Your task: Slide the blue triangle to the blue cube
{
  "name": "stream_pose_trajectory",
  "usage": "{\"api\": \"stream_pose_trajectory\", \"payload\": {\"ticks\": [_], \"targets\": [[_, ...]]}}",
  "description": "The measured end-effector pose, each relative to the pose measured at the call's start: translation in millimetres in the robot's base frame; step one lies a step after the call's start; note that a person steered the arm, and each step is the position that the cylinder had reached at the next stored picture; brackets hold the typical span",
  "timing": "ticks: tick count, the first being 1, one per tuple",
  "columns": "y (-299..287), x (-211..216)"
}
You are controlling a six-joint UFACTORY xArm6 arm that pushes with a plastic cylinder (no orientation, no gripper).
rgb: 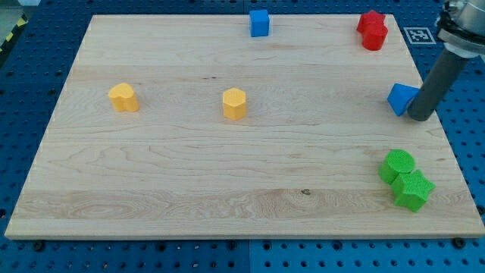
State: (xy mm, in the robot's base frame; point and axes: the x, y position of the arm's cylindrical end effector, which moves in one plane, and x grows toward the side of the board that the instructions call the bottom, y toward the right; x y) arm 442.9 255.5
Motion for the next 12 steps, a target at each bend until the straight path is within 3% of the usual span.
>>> {"api": "stream_pose_trajectory", "payload": {"ticks": [3, 7, 12], "targets": [[-16, -53], [-5, -92], [-5, -92]]}}
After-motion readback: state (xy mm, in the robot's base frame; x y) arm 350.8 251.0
